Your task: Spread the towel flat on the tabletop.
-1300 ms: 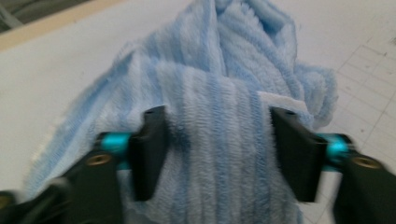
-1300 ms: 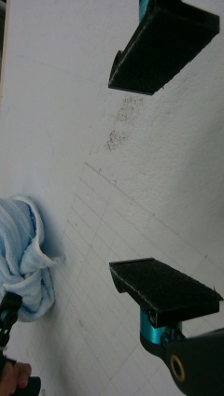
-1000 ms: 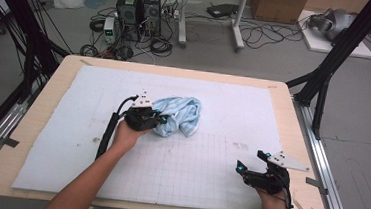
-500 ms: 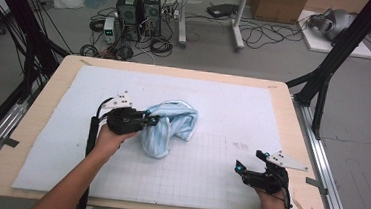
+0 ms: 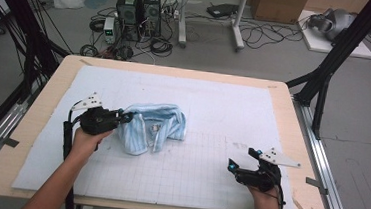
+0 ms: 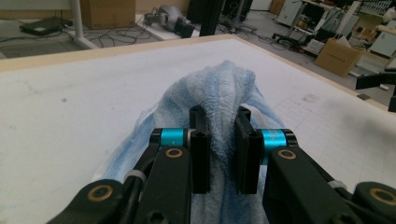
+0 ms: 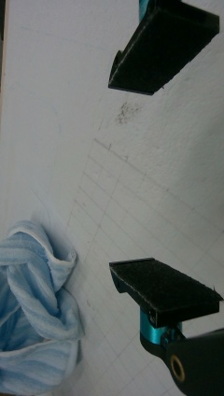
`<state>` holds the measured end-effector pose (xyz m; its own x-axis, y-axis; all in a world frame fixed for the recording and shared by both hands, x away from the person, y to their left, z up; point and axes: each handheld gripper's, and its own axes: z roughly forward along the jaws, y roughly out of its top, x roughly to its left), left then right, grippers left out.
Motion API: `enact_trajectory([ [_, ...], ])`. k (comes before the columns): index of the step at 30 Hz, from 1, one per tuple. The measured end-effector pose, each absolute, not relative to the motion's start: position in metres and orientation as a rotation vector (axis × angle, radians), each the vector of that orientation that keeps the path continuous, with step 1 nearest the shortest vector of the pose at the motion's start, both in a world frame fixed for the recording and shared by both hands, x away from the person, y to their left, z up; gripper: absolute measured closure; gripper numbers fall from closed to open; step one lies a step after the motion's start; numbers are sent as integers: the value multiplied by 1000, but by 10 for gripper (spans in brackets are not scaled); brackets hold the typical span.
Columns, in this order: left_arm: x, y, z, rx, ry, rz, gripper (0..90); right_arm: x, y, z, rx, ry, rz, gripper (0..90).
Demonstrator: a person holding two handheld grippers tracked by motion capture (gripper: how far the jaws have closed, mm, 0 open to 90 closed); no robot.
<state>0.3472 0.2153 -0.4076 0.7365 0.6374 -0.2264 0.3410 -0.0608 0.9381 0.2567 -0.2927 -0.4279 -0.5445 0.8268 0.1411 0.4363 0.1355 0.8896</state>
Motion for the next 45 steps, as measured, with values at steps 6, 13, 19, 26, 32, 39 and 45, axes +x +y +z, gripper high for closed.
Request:
enact_trajectory([
  [6, 345, 232, -413, 1657, 797, 295, 781, 263, -274, -424, 1220, 2035, 1418, 100],
  [13, 345, 244, -414, 1648, 802, 293, 782, 286, -240, -424, 1196, 2124, 1361, 185],
  [19, 346, 243, -414, 1658, 789, 292, 781, 319, -198, -425, 1123, 2221, 1364, 305],
  [26, 347, 246, -415, 1652, 794, 289, 776, 359, -139, -440, 1110, 2386, 1283, 413],
  [32, 347, 250, -415, 1650, 798, 302, 775, 367, -126, -448, 1059, 2446, 1254, 827],
  [39, 347, 258, -414, 1635, 812, 328, 775, 346, -156, -427, 1014, 2416, 1316, 837],
  [45, 345, 253, -413, 1703, 774, 409, 773, 315, -194, -414, 982, 2432, 1270, 837],
])
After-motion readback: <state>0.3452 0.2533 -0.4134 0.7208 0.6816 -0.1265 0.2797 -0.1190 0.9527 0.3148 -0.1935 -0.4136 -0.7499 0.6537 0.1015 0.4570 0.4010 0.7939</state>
